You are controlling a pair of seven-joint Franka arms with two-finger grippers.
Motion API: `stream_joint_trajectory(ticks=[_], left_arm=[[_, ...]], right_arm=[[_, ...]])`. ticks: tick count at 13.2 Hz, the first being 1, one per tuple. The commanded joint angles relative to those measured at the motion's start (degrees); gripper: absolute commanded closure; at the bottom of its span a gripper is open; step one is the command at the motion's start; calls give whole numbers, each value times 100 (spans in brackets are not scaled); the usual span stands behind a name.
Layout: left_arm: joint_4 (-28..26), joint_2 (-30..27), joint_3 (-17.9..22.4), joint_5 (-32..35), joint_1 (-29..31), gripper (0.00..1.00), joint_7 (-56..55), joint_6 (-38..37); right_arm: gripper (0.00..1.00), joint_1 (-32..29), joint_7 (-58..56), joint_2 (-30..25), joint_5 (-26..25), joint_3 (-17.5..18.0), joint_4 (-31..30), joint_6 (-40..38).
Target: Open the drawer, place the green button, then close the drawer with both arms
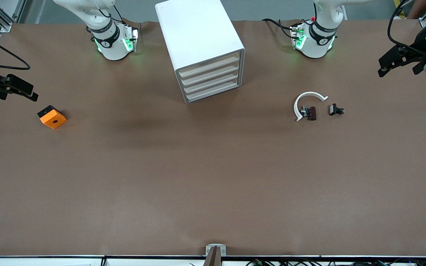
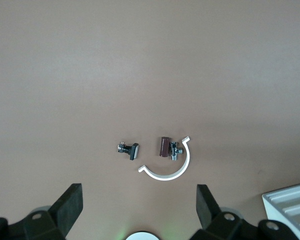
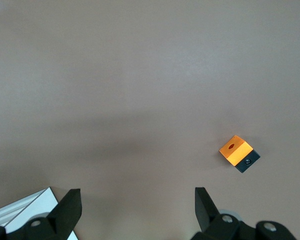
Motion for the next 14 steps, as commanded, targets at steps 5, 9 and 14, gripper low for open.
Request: stream_joint_trajectory(ticks=[5,9,14], left_arm=[[147,225,-29,-273,164,0,288,80],[148,261,-38,-256,164,0,279,149],[271,419,-38,-220,173,0,235,185]], right_arm=[[0,-89,-75,44,-76,96,112,-23],[0,-45,-75,44,-76,96,121,-23],[0,-36,-75,44,-67,96,112,29]])
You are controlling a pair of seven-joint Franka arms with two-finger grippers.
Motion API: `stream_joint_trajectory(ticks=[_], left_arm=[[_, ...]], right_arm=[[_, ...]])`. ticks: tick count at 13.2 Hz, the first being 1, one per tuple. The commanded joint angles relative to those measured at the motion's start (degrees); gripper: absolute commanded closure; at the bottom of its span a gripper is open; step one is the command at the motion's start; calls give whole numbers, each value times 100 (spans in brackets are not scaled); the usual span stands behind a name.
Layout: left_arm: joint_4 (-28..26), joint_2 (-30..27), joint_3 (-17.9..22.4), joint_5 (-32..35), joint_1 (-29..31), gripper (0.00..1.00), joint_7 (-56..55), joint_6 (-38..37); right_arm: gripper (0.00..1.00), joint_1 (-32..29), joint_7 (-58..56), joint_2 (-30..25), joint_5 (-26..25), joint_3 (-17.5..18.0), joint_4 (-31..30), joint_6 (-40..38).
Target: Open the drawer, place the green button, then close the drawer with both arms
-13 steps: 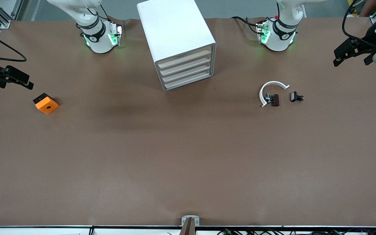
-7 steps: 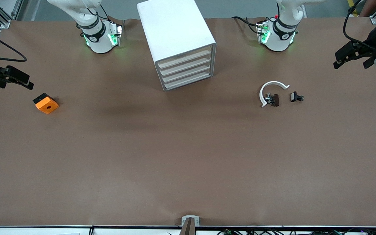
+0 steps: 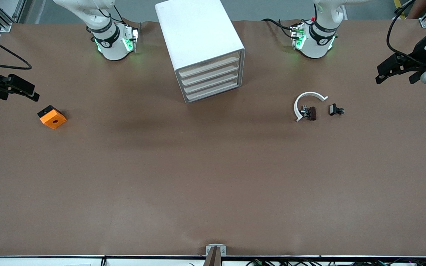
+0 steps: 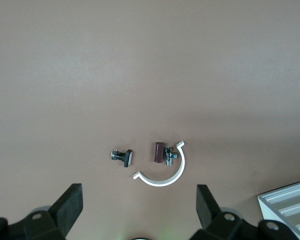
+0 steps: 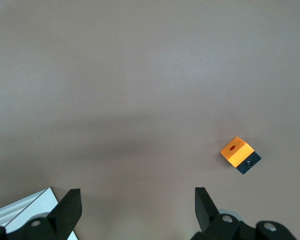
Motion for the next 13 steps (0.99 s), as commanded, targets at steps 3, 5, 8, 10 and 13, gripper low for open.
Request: stream_joint_trajectory(ticks=[3,5,8,10,13], left_arm=[[345,202,-11,-19,45,0,16,-16],[486,299,-11,-1,45,0,25,-24],[504,326,15,-1,63,0,25,-24],[504,335,24,8,54,0,25,-24],[504,335,24,8,54,0,25,-59]], right_arm=[[0,-27,-71,44,-76,54,112,-5],[0,-27,-71,44,-67,62,112,-5],[0,-27,-71,44,-67,62,112,-14],[0,-27,-71,44,-67,62,112,-5],[0,-27,-71,44,-67,71,112,-14]])
